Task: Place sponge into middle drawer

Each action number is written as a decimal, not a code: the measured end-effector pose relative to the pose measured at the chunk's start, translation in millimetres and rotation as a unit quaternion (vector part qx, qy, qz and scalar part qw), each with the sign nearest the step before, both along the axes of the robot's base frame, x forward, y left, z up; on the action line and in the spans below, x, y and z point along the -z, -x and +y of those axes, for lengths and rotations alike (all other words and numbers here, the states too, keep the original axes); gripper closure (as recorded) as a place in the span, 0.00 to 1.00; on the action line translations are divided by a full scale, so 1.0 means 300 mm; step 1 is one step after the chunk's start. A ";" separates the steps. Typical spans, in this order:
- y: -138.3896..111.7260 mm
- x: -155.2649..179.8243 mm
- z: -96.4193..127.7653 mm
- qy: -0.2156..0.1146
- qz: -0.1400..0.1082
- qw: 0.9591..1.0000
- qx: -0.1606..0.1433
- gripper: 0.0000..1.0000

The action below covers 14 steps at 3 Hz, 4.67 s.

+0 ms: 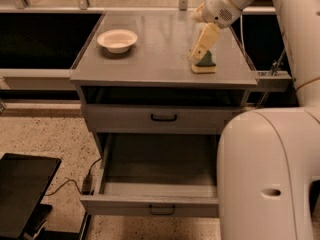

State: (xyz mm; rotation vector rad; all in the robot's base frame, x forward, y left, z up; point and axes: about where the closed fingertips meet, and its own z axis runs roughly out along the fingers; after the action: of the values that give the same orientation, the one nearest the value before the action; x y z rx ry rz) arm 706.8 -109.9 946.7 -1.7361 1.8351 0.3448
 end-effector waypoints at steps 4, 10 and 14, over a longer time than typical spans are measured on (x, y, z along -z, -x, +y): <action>-0.159 0.024 -0.131 -0.100 -0.058 0.992 0.053 0.00; -0.240 0.284 -0.093 -0.130 -0.004 0.990 0.052 0.00; -0.291 0.332 -0.143 -0.125 -0.005 0.988 0.093 0.13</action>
Offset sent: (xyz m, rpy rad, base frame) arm 0.0079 0.0017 0.0104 0.0152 -0.0402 -0.0084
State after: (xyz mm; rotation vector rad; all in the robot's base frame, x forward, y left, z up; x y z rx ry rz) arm 794.1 -152.9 847.3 -1.3839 1.8423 0.4684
